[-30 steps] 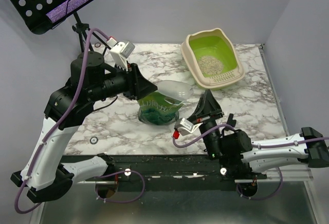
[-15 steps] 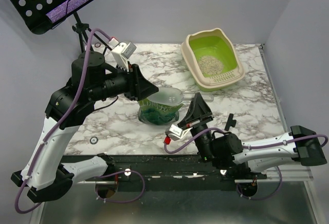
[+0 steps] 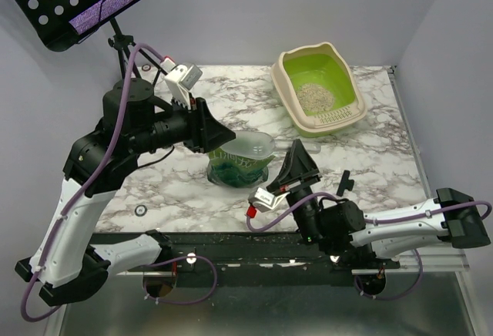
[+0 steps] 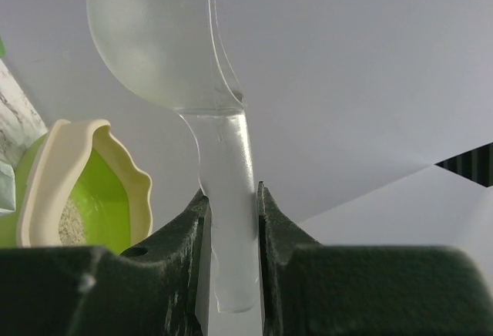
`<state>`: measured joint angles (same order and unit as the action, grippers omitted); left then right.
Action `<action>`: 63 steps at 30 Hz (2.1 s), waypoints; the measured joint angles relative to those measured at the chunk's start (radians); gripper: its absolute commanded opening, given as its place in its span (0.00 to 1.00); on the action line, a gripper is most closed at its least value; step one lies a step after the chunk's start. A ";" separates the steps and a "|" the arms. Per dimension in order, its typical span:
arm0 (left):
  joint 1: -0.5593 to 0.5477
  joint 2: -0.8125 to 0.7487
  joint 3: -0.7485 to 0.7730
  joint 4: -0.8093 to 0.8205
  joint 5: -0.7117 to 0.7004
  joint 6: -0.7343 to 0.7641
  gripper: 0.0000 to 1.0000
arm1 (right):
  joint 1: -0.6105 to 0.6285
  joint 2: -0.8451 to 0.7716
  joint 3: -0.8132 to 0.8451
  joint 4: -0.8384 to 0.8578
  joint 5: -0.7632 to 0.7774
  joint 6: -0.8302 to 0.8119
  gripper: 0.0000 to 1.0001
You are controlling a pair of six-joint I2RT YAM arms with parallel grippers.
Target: Fill the litter box with clean litter
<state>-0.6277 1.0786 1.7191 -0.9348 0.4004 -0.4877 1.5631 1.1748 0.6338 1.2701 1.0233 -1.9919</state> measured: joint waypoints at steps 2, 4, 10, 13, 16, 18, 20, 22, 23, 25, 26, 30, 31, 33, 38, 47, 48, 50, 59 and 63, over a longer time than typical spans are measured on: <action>0.000 0.000 0.019 -0.014 -0.010 0.009 0.43 | 0.001 -0.003 0.000 0.000 0.003 0.000 0.00; 0.000 0.000 0.042 -0.024 -0.026 0.016 0.43 | 0.002 -0.007 0.000 0.002 0.006 0.000 0.00; 0.000 -0.004 0.056 -0.047 -0.072 0.031 0.43 | 0.002 -0.011 0.000 0.004 0.009 0.000 0.00; 0.000 -0.004 0.048 -0.048 -0.086 0.032 0.43 | 0.002 -0.014 0.000 0.004 0.009 0.000 0.00; 0.000 -0.005 0.032 -0.048 -0.090 0.032 0.43 | 0.002 -0.017 0.000 0.005 0.008 0.000 0.00; 0.000 -0.005 0.011 -0.046 -0.090 0.031 0.43 | 0.002 -0.017 0.000 0.005 0.008 0.000 0.00; 0.000 -0.004 -0.012 -0.045 -0.089 0.031 0.43 | 0.002 -0.017 0.000 0.006 0.008 0.000 0.00; 0.000 -0.004 -0.030 -0.041 -0.085 0.030 0.43 | 0.002 -0.017 0.000 0.005 0.009 -0.003 0.00; 0.000 -0.005 -0.036 -0.037 -0.084 0.029 0.43 | 0.002 -0.016 0.000 0.005 0.009 -0.005 0.00; 0.000 -0.008 -0.050 -0.024 -0.076 0.026 0.43 | 0.002 -0.016 0.000 0.005 0.008 -0.007 0.00; 0.000 -0.011 -0.058 -0.016 -0.070 0.024 0.42 | 0.002 -0.015 0.000 0.005 0.008 -0.007 0.00; 0.000 -0.024 -0.086 0.005 -0.046 0.014 0.30 | 0.003 -0.005 0.001 0.006 0.006 -0.007 0.00; 0.000 -0.028 -0.095 0.010 -0.037 0.009 0.25 | 0.003 0.002 0.003 0.006 0.005 -0.007 0.00; 0.000 -0.033 -0.109 0.017 -0.019 0.005 0.12 | 0.003 0.019 0.013 0.007 -0.001 -0.007 0.00; 0.010 -0.053 -0.146 0.031 -0.005 -0.021 0.00 | 0.003 0.041 0.023 0.010 0.004 -0.017 0.00; 0.010 -0.082 -0.153 0.078 -0.008 -0.030 0.00 | 0.004 -0.032 0.087 -0.207 0.020 0.138 0.54; 0.008 -0.084 -0.153 0.085 -0.010 -0.020 0.00 | 0.005 -0.071 0.116 -0.345 0.021 0.245 0.59; 0.006 -0.086 -0.153 0.099 -0.011 -0.006 0.00 | 0.006 -0.146 0.214 -0.660 0.013 0.486 0.68; 0.004 -0.111 -0.166 0.161 -0.070 0.084 0.00 | 0.007 -0.282 0.507 -1.542 -0.192 1.280 0.80; 0.004 -0.137 -0.225 0.199 -0.085 0.175 0.00 | -0.013 -0.293 0.516 -1.690 -0.319 1.476 0.80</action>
<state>-0.6239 0.9421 1.4944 -0.7357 0.3149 -0.3126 1.5501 0.8814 1.1496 -0.4194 0.7040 -0.5159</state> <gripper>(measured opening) 0.023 0.799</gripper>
